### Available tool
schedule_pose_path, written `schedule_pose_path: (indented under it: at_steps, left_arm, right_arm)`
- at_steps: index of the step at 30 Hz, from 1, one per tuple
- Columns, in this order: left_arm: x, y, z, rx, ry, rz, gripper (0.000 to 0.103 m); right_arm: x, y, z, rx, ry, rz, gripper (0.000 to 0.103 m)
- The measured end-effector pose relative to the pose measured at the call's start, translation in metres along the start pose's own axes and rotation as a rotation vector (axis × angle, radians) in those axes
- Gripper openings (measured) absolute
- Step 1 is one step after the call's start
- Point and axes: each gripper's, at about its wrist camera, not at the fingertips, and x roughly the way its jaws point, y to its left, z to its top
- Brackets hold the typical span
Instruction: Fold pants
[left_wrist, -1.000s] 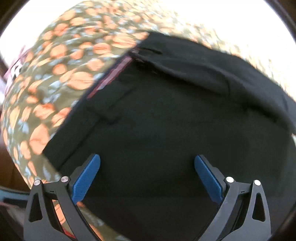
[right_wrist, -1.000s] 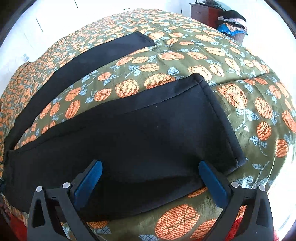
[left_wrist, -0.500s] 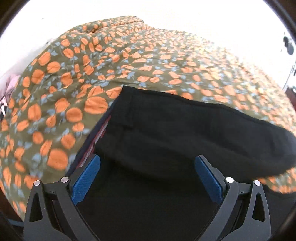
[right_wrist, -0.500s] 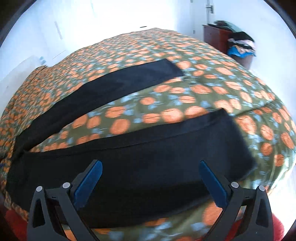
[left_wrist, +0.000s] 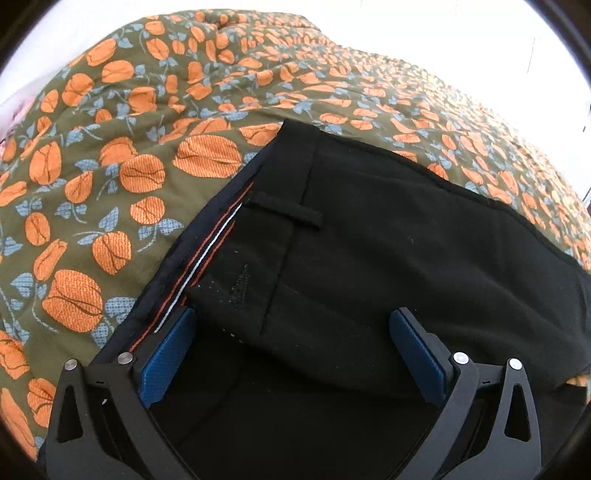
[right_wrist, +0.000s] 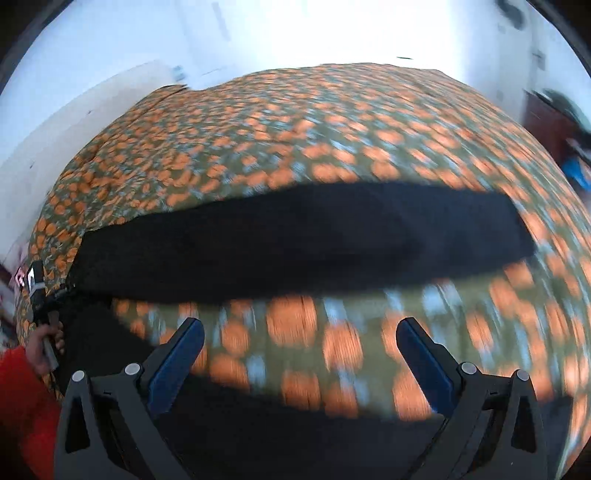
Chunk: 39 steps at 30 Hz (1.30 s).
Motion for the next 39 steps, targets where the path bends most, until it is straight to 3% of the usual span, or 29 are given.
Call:
schedule_pose_path:
  at_steps: [3,4,7,15,21,28,33,35,37,38,39]
  left_arm:
    - [0.006,0.003,0.002,-0.001,-0.014,-0.001,0.103]
    - [0.008,0.003,0.003,0.000,-0.018,-0.001,0.103]
    - [0.009,0.003,0.001,0.003,-0.034,0.002,0.103]
    - [0.010,0.000,-0.001,0.013,-0.048,0.017,0.103]
    - [0.010,0.000,-0.001,0.013,-0.047,0.018,0.103]
    - [0.012,0.000,0.000,0.009,-0.056,0.010,0.103]
    - [0.014,0.002,0.001,0.008,-0.055,0.007,0.103]
    - [0.013,0.002,0.000,0.008,-0.056,0.006,0.102]
    - [0.014,0.002,0.001,0.007,-0.056,0.005,0.103]
    - [0.015,0.002,0.001,0.006,-0.056,0.004,0.102]
    - [0.015,0.002,0.001,0.007,-0.056,0.003,0.103]
  right_arm:
    - [0.048,-0.016,0.032,0.018,0.055,0.020,0.103]
    - [0.069,-0.031,0.040,0.053,0.110,0.028,0.103]
    - [0.096,-0.071,0.042,0.085,0.186,-0.040,0.102]
    - [0.066,-0.181,0.023,0.188,0.159,-0.224,0.103]
    - [0.026,-0.227,0.050,0.189,0.063,-0.258,0.103]
    - [0.057,-0.276,0.084,0.376,0.117,-0.240,0.102]
    - [0.081,-0.291,0.102,0.445,0.100,-0.256,0.101]
    - [0.090,-0.296,0.101,0.452,0.132,-0.242,0.086]
    - [0.094,-0.296,0.100,0.431,0.166,-0.208,0.032]
    - [0.086,-0.290,0.100,0.396,0.139,-0.233,0.013]
    - [0.078,-0.284,0.101,0.364,0.102,-0.233,0.007]
